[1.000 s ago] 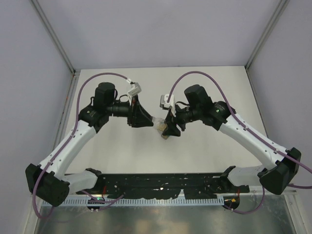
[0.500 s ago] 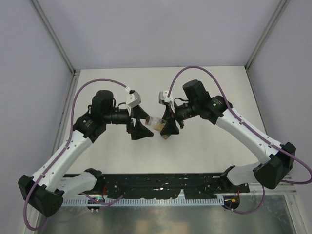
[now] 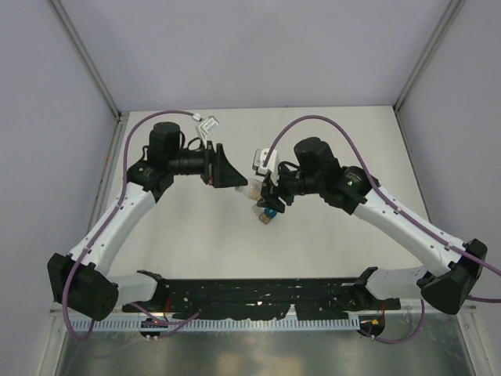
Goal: Sort the pills into containers
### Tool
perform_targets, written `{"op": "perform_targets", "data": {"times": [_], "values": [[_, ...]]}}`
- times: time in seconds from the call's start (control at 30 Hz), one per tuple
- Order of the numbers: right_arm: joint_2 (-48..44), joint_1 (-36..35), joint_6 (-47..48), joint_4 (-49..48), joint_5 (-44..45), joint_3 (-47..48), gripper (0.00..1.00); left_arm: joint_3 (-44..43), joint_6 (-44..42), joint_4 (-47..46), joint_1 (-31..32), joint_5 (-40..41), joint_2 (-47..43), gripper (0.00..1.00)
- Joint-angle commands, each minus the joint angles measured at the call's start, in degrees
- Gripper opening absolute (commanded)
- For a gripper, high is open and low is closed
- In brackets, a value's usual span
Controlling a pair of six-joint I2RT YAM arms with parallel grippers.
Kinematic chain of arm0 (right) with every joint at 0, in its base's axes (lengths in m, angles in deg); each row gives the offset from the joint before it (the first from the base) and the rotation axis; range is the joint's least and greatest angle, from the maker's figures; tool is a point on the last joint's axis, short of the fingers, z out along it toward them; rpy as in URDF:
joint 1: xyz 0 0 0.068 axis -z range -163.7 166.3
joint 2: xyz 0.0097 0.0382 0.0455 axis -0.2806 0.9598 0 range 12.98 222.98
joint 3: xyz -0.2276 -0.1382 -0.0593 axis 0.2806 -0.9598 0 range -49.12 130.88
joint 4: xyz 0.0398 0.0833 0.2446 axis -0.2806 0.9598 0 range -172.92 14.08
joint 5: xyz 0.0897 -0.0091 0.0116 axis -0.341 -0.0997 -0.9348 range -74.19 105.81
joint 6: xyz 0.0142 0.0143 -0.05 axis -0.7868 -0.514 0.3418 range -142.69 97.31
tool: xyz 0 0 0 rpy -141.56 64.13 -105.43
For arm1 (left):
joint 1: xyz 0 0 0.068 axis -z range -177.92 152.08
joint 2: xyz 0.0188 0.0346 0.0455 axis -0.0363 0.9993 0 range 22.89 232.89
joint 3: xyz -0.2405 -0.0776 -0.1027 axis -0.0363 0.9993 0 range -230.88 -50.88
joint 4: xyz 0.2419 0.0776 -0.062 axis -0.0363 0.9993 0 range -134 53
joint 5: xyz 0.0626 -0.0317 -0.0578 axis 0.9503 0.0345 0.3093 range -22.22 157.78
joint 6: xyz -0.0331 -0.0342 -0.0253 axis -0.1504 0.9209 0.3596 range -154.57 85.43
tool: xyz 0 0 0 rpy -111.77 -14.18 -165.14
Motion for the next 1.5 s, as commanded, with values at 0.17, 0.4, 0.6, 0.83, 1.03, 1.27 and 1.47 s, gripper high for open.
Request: {"op": "perform_targets", "data": {"times": [0.17,0.4,0.6,0.83,1.03,1.27,1.47], "values": [[-2.3,-1.7,0.5,-6.0,11.0,-1.3,0.06,-0.3,10.8,-6.1,-0.2,-4.8,2.6,0.73],[-1.7,-1.9,0.4,-6.0,10.7,-1.3,0.06,0.4,11.3,-8.1,-0.2,-6.4,3.8,0.43],[-1.3,-1.9,0.3,-5.7,9.1,-0.9,0.06,1.5,8.9,-8.0,-0.1,-7.0,4.0,0.22],[-0.4,0.0,-1.0,-4.0,0.2,0.5,0.06,2.8,-3.5,-5.5,1.0,-10.5,1.4,0.00],[2.5,2.7,-1.2,0.4,-16.8,3.1,0.06,5.0,-20.6,-1.3,2.9,-10.6,-4.5,0.00],[5.3,3.1,0.3,4.3,-22.4,5.3,0.06,5.9,-28.2,1.9,3.5,-7.2,-8.1,0.13],[4.7,3.2,0.5,3.7,-19.5,4.2,0.06,5.1,-27.0,2.9,3.5,-4.8,-7.9,0.65]]}}
